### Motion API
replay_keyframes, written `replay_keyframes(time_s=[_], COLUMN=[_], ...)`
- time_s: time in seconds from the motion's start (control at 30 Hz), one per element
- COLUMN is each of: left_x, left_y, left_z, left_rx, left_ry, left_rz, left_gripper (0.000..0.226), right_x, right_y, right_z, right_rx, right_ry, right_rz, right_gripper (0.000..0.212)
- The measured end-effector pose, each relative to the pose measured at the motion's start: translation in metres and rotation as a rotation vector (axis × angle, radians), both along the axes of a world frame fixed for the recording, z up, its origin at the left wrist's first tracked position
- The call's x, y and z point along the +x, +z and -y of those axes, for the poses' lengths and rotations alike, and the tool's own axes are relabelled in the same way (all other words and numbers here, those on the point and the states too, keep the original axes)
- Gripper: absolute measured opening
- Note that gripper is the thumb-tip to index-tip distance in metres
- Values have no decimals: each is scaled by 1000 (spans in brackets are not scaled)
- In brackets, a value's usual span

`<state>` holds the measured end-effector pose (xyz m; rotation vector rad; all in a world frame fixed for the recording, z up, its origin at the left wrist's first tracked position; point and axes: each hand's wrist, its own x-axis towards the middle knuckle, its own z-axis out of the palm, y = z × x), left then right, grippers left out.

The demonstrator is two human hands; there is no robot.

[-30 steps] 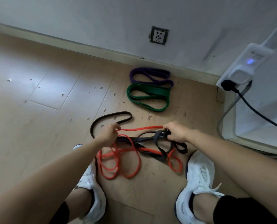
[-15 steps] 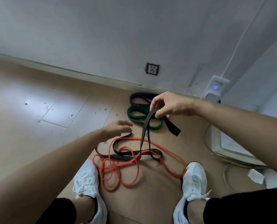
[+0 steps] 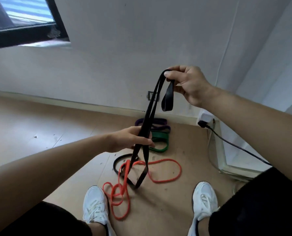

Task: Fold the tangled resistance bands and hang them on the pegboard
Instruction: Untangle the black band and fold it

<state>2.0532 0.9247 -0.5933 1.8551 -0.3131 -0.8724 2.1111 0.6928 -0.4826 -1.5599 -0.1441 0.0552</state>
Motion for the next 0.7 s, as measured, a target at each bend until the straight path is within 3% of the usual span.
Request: replay_keyframes(time_s=[0.1, 0.2, 0.3, 0.4, 0.53, 0.63, 0.7], left_x=[-3, -1, 13, 31, 41, 47, 53], left_y=[18, 44, 71, 95, 118, 125, 129], left_z=[-11, -20, -26, -27, -15, -9, -8], left_rx=[86, 52, -130, -389, -707, -876, -936], left_ry=[-37, 147, 414, 581, 639, 618, 622], left_rz=[38, 156, 255, 306, 171, 48, 22], left_gripper=[20, 11, 15, 23, 18, 10, 16], right_x=[9, 22, 29, 26, 23, 18, 13], right_y=[0, -11, -30, -45, -43, -31, -28], right_z=[6, 17, 29, 28, 10, -12, -28], right_rx=[21, -75, -358, -611, -535, -297, -173], right_ry=[-95, -199, -126, 115, 347, 407, 437], right_rz=[10, -23, -127, -234, -199, -177, -179], right_gripper=[8, 11, 10, 12, 29, 52, 57])
